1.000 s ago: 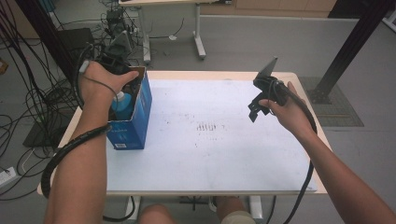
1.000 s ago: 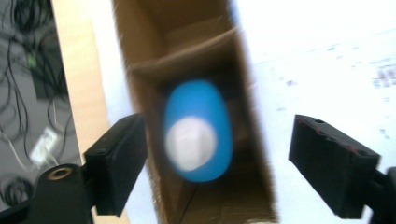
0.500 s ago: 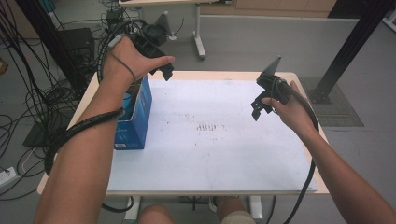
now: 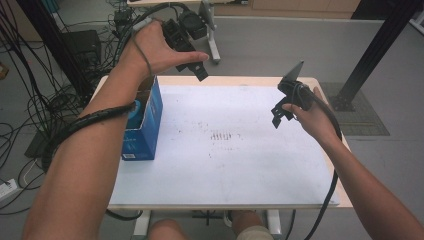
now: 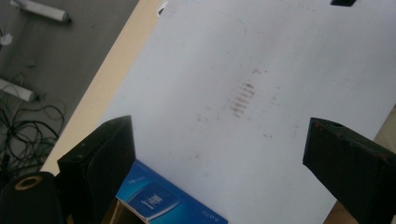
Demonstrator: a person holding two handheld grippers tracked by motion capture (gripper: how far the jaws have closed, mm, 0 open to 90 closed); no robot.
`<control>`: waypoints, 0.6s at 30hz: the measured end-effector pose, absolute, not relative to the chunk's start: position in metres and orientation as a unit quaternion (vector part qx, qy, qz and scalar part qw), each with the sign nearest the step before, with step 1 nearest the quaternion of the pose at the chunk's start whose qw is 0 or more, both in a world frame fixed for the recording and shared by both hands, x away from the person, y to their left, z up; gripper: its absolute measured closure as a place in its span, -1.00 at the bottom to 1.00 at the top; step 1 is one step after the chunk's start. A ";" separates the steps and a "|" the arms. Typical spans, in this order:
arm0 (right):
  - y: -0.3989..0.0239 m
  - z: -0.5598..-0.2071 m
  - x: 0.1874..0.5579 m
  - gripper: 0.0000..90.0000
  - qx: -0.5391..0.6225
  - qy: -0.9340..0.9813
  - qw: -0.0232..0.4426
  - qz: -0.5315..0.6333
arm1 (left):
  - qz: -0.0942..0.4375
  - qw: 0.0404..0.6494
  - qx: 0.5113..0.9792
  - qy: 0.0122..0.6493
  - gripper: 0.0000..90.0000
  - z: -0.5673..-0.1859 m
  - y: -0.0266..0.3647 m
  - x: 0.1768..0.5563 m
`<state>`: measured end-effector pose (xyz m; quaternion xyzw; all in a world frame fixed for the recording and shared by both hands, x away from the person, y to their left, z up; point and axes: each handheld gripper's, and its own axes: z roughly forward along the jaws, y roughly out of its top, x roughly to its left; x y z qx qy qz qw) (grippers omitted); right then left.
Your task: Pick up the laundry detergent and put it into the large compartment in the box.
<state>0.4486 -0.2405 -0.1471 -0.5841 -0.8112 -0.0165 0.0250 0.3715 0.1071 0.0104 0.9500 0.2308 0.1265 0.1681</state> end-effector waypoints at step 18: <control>-0.239 -0.144 0.449 -0.75 -0.585 -0.810 0.026 -0.019 | 0.099 0.114 0.972 0.179 -0.78 -0.015 0.071 0.382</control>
